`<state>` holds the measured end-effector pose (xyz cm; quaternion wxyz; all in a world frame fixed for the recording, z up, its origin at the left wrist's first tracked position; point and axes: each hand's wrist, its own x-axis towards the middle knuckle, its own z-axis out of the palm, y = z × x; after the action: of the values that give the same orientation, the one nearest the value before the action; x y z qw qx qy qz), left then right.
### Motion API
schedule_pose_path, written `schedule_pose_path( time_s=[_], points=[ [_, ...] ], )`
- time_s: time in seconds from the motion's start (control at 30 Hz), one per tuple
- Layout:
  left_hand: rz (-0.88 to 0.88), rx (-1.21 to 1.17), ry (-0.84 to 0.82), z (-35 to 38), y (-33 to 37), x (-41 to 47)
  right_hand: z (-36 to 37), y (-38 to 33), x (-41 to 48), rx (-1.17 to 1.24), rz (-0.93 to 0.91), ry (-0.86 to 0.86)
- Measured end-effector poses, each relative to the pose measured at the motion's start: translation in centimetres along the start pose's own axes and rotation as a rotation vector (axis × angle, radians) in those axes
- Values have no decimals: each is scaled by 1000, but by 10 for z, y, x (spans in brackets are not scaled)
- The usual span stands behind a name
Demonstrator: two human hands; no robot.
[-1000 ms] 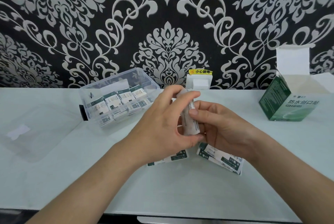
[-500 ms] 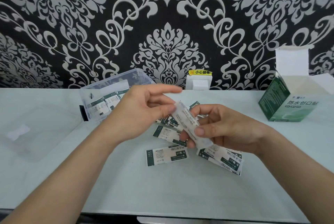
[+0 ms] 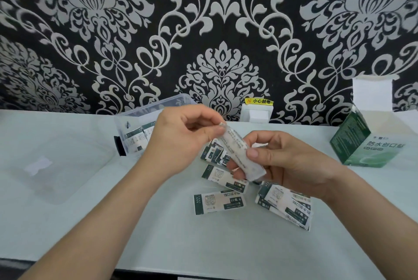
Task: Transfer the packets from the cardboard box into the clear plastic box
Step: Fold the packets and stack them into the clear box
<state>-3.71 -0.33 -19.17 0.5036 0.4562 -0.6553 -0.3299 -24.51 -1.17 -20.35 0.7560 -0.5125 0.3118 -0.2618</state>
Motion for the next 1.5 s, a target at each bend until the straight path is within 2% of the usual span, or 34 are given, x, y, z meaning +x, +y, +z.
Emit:
schedule_pose_path(
  time_s=[0.1, 0.23, 0.3, 0.4, 0.5, 0.57, 0.73, 0.83, 1.03, 1.5],
  points=[
    [40, -62, 129, -9, 2, 3, 9, -20, 12, -5, -11, -18],
    [1, -91, 236, -33, 4, 13, 27, -55, 36, -190, -17, 42],
    [-51, 12, 275, -44, -2, 18, 35, -68, 49, -397, -16, 134],
    [-111, 365, 326, -63, -17, 22, 45, -81, 73, -765, -35, 280],
    [-136, 750, 122, -74, -27, 23, 58, -85, 96, -1201, -43, 352],
    [-174, 889, -43, -79, -34, 23, 73, -86, 114, -1471, -33, 362],
    [-237, 906, -269, -79, -54, 27, 92, -72, 154, -1851, -13, 337],
    [-247, 959, -346, -80, -53, 31, 95, -62, 167, -1956, 25, 278],
    [-255, 1045, -447, -78, -50, 35, 94, -54, 183, -2010, 134, 217],
    [-310, 1004, -453, -81, -63, 37, 101, -45, 199, -2258, 296, 106]
  ],
)
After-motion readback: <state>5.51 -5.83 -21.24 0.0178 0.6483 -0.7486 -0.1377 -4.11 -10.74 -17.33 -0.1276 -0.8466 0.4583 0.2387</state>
